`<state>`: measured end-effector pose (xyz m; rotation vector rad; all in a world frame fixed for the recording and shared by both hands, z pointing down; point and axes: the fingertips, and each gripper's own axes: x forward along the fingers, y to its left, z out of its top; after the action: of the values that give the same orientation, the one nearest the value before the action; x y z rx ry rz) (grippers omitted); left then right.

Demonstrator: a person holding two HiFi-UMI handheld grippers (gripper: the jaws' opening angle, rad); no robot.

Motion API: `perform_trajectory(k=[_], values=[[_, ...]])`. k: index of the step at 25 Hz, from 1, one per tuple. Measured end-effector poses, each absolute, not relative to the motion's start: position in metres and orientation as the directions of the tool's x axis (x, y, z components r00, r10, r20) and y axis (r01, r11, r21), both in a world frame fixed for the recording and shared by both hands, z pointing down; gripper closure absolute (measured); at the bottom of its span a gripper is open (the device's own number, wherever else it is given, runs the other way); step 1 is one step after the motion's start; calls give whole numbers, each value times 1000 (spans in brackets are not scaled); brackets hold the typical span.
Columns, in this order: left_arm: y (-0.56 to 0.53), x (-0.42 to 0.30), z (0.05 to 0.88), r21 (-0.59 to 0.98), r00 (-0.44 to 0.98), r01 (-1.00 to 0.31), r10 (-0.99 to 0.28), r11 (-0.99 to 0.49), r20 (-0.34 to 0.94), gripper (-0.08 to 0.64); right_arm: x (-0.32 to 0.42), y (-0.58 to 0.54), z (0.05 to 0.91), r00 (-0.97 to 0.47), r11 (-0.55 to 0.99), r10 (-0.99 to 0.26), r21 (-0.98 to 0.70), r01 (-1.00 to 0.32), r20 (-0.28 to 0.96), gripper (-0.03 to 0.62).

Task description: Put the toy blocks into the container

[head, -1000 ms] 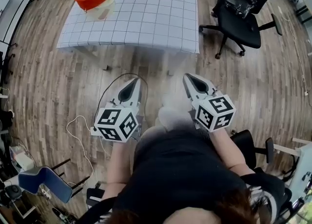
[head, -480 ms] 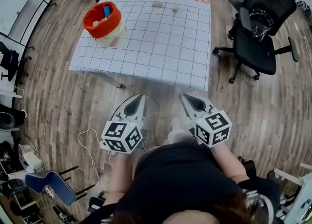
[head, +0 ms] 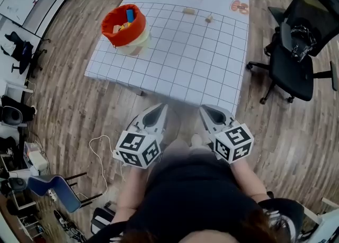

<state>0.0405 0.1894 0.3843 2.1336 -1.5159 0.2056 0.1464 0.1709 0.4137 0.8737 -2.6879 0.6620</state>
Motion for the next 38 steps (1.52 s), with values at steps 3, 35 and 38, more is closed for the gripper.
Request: perform_trajectory(k=[3, 35, 38], values=[[183, 32, 383, 301, 349, -924, -840, -236, 415, 534, 135, 163, 413, -805, 735, -477, -343, -585, 351, 577], [-32, -41, 398, 193, 695, -701, -598, -687, 399, 534, 41, -30, 391, -464, 436, -778, -168, -884, 423, 577], [-47, -37, 399, 221, 697, -704, -596, -675, 400, 534, 55, -42, 378, -444, 421, -792, -153, -894, 420, 572]])
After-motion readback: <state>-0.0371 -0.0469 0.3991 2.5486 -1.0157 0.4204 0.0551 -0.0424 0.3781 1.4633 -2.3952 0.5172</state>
